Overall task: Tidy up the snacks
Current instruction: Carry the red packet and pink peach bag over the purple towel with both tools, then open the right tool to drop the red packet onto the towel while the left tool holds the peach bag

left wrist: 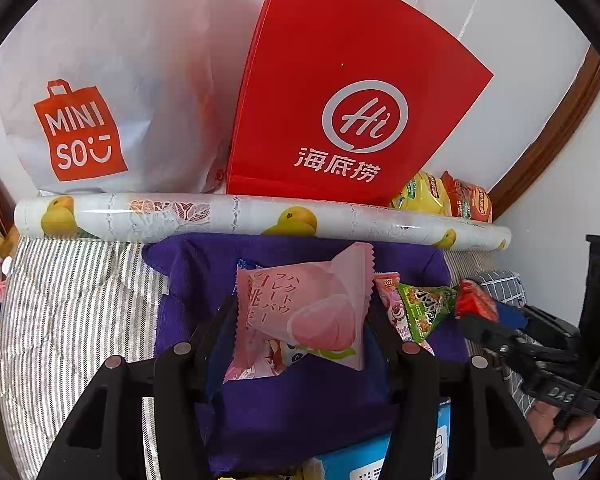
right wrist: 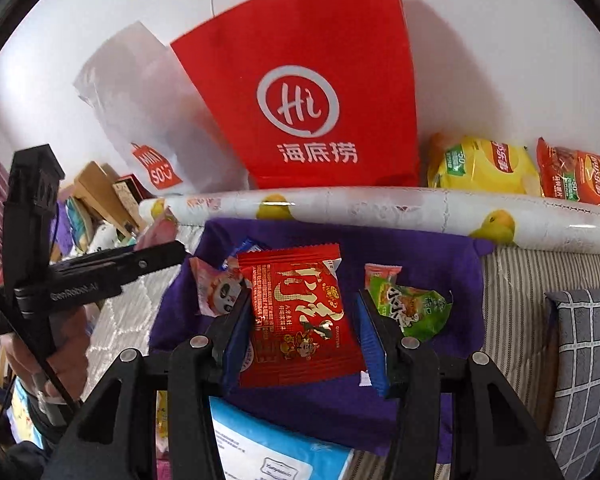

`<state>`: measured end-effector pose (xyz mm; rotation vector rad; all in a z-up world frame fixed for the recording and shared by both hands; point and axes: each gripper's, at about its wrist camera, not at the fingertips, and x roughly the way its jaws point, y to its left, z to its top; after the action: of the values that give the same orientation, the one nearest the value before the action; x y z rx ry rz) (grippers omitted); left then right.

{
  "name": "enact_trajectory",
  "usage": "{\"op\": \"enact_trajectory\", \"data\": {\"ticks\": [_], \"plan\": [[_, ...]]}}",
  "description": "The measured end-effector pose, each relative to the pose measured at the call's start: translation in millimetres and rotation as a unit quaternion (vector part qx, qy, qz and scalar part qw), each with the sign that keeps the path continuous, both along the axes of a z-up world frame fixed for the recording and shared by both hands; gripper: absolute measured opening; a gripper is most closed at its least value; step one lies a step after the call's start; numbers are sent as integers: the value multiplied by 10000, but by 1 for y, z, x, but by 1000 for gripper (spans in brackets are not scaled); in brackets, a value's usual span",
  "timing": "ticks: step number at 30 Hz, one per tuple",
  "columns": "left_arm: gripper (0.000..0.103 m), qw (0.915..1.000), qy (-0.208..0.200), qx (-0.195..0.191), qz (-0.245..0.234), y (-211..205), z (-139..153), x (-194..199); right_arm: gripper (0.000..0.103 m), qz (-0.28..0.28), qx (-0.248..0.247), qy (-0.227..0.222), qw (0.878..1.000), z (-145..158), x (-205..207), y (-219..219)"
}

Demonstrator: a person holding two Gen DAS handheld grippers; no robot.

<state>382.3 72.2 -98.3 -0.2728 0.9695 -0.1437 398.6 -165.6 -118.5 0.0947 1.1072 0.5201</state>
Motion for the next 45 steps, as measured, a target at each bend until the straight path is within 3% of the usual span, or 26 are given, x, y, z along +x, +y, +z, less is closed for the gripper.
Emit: {"op": "enact_trajectory", "data": {"ticks": [7, 12, 26, 39, 45], "plan": [[54, 10000, 11, 25, -53, -1, 0, 0, 50, 322, -336, 366, 9982, -25, 2, 17], [54, 10000, -55, -23, -54, 2, 5, -4, 50, 246, -739, 566, 9954, -45, 7, 22], [55, 10000, -9, 48, -86, -3, 2, -3, 50, 279, -1027, 979, 9895, -76, 12, 31], [55, 9999, 51, 68, -55, -1, 1, -2, 51, 480, -1059, 992, 9883, -75, 6, 41], [56, 9997, 196, 126, -84, -7, -6, 2, 51, 545, -1027, 357, 9926, -34, -7, 36]]}}
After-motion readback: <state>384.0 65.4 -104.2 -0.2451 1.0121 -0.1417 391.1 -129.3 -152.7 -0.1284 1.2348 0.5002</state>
